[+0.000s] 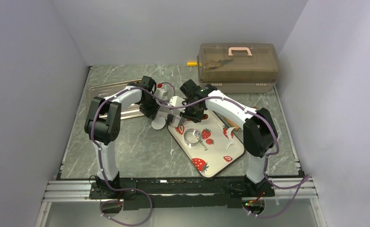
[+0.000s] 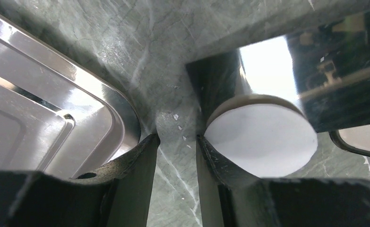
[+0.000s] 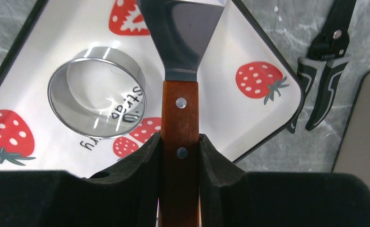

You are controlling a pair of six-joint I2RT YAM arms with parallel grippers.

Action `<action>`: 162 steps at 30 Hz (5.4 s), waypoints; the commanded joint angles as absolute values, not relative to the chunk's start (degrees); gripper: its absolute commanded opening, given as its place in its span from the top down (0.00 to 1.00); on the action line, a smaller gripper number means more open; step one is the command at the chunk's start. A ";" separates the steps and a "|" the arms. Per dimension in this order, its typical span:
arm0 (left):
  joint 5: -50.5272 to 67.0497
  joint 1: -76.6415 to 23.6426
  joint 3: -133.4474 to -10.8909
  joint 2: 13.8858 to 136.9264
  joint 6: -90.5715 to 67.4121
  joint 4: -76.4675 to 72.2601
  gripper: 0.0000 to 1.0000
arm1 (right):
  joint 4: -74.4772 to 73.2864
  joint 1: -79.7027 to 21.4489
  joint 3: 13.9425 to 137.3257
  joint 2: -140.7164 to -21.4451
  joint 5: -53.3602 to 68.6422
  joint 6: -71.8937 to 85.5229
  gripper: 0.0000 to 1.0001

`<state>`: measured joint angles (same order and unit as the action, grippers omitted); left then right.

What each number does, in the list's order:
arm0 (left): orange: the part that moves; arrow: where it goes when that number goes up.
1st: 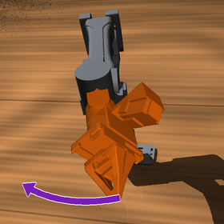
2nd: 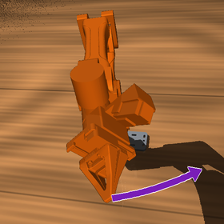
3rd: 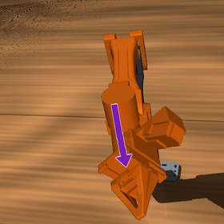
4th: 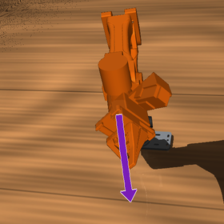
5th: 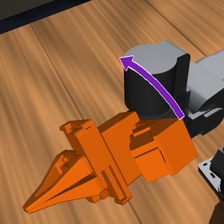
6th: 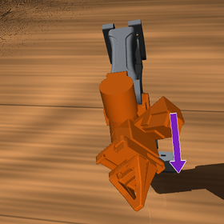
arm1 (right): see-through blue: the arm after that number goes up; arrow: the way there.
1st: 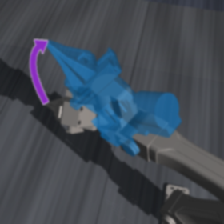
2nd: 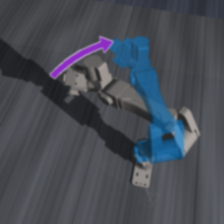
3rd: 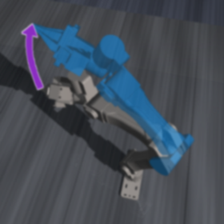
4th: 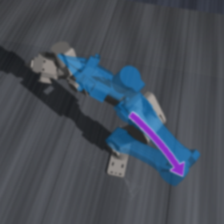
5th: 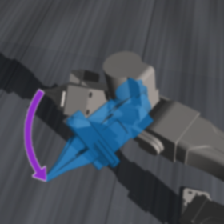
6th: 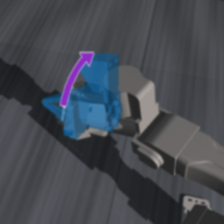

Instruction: Roll out the dumpling wrappers from the dough

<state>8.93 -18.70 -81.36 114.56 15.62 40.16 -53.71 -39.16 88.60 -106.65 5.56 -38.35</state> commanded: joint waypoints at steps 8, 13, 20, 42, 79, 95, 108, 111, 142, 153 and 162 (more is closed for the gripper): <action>11.55 -17.24 -81.05 113.29 16.94 39.56 0.58 | -54.01 -46.62 88.21 -103.85 -8.90 -42.19 1.00; 11.44 -14.99 -80.31 109.79 16.71 40.09 0.57 | -53.22 -49.20 84.31 -102.92 -7.47 -40.06 1.00; 13.20 -14.79 -75.18 104.00 18.54 41.75 0.56 | -50.43 -53.14 79.55 -99.68 -5.59 -36.21 1.00; 13.57 -13.33 -71.55 99.57 17.91 41.66 0.55 | -45.71 -72.97 70.10 -94.50 3.40 -21.98 1.00; 19.01 4.95 -85.61 93.58 18.03 43.76 0.47 | -32.54 -55.98 79.81 -93.07 -2.61 -16.02 1.00; 18.61 14.69 -80.79 90.81 16.80 40.12 0.44 | -23.21 -56.84 121.80 -131.73 -35.91 -40.46 1.00; 20.61 17.09 -80.23 92.12 17.34 40.87 0.43 | 21.33 -60.41 105.82 -134.99 -47.49 -82.71 1.00; 20.90 17.30 -79.77 91.86 17.45 40.70 0.43 | 24.66 -58.54 107.17 -136.30 -47.77 -86.05 1.00; 25.40 13.41 -82.92 93.06 14.16 42.30 0.22 | -45.71 -41.99 58.15 -69.08 -14.76 17.02 1.00; 29.24 12.72 -79.93 91.77 16.46 44.13 0.22 | -46.42 -41.39 50.47 -66.17 -12.61 26.37 0.56; 32.89 12.74 -81.16 89.30 20.79 52.32 0.23 | -43.39 -40.99 63.49 -67.01 -9.68 18.45 0.00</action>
<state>29.58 12.71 -80.09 93.06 17.82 47.55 -49.47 -41.52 56.38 -69.04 -12.67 23.07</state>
